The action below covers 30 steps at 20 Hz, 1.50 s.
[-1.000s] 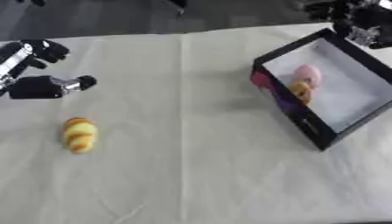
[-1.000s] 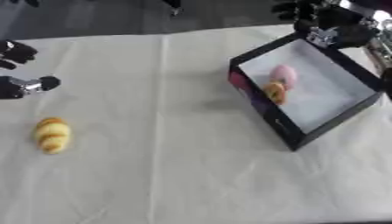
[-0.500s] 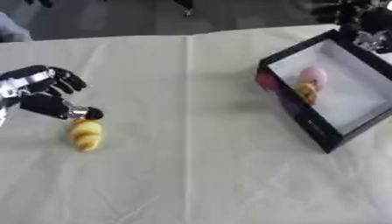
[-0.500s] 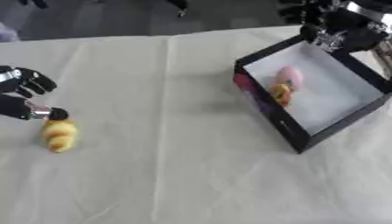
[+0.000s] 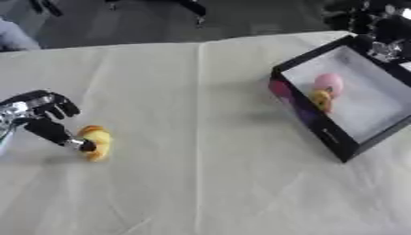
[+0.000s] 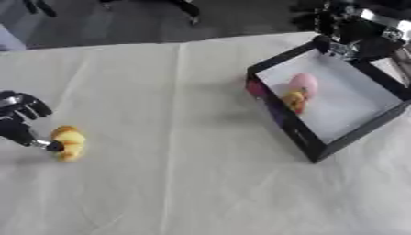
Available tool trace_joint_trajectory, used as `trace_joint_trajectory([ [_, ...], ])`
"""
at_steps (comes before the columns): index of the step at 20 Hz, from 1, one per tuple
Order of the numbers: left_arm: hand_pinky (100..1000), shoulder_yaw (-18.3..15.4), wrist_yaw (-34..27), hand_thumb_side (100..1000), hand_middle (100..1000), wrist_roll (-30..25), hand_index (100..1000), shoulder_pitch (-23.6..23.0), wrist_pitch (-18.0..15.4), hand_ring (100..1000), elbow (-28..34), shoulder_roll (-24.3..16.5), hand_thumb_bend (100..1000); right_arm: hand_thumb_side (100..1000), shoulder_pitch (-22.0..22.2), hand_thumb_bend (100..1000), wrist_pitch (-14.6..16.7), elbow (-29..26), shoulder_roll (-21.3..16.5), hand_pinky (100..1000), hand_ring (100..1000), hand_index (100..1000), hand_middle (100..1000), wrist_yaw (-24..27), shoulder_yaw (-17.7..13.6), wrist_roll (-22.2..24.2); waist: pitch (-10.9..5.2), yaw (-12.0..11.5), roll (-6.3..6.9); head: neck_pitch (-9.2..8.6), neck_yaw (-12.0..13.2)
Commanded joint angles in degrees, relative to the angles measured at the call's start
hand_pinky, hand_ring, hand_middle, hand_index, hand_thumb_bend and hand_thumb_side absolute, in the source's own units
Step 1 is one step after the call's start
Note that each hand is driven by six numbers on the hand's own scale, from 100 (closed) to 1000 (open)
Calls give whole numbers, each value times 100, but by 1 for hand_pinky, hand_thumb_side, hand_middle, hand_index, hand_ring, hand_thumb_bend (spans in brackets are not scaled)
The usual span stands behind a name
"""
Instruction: Pick up the objects with one hand, pass them to the other hand, and then place them into the box on the other side of the table.
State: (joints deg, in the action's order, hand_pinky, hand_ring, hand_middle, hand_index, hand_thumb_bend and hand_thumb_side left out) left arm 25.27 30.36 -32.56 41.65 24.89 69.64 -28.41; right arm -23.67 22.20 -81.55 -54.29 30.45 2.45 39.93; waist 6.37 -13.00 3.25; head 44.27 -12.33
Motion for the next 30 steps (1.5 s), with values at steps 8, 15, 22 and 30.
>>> trace_joint_trajectory([
  [8,829,-43,104,394,700,279,764,79,144,788,-515,145,823,271,-35,100,69,15,-219,1000,979,1000,1000,-197,1,37,-209,25,107,-15,65],
  [15,825,-6,116,430,687,222,740,132,267,782,-708,299,815,261,-26,100,146,42,-205,1000,975,1000,1000,-317,48,42,-216,28,138,-15,93],
  [22,823,33,66,345,679,166,657,153,301,780,-670,322,654,256,-5,100,217,73,-197,1000,973,1000,1000,-418,64,19,-207,44,147,-15,120],
  [30,824,49,138,198,677,5,620,168,281,782,-699,319,498,257,6,100,189,83,-178,1000,972,1000,1000,-431,51,28,-210,57,149,-15,142],
])
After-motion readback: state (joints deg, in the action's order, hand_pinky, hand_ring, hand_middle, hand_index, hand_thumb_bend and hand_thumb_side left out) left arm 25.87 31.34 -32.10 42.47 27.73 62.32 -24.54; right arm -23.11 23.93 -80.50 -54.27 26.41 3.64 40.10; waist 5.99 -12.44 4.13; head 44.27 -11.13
